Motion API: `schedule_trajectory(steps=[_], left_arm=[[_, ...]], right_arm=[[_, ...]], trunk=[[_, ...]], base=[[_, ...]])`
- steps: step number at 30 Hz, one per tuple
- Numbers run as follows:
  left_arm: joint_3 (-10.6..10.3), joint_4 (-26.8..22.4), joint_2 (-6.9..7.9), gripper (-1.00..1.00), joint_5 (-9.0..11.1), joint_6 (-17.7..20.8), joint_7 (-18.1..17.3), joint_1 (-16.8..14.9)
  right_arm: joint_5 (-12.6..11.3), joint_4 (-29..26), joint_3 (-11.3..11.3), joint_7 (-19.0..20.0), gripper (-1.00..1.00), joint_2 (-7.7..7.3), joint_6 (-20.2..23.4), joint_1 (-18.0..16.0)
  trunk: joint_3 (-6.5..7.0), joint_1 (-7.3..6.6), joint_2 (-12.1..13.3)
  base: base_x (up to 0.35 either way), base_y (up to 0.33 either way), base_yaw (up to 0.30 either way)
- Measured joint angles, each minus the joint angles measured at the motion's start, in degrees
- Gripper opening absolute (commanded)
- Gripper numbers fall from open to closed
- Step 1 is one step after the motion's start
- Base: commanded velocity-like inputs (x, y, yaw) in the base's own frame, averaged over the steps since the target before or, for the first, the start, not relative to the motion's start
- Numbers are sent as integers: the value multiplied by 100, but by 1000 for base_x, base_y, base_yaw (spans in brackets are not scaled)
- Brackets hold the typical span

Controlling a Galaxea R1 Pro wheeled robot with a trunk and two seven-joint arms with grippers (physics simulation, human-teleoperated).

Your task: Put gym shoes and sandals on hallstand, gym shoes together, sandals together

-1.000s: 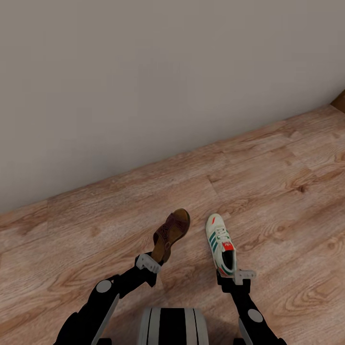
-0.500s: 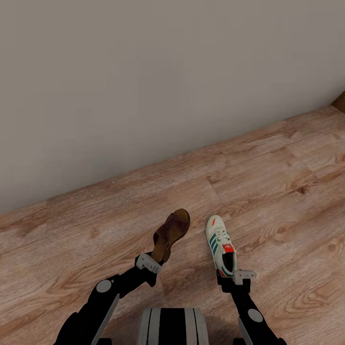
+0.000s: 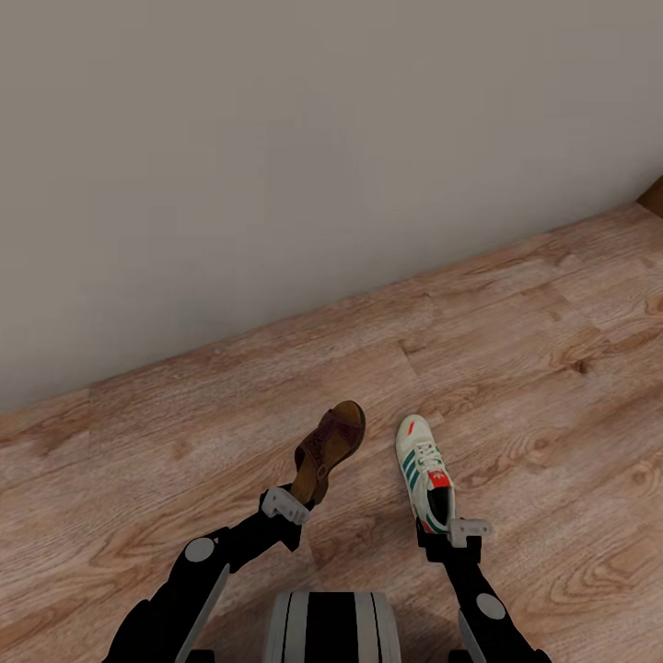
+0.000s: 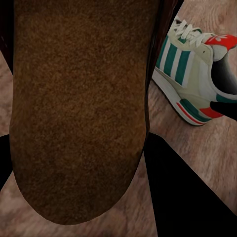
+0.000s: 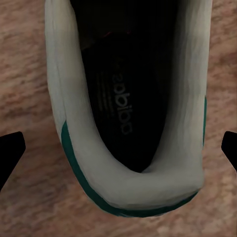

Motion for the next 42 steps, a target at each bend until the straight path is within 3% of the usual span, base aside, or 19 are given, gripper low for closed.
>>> schedule_trajectory(steps=[27, 42], left_arm=[[-9, -24, 0, -100, -7, -11, -2, 17], [0, -27, 3, -100, -3, 0, 0, 17]], right_arm=[[2, 2, 0, -2, -100, -7, -1, 0], [3, 4, 9, -4, -100, 0, 7, -1]], trunk=[[0, 0, 0], [332, -39, 20]], base=[[0, 0, 0], [0, 0, 0]])
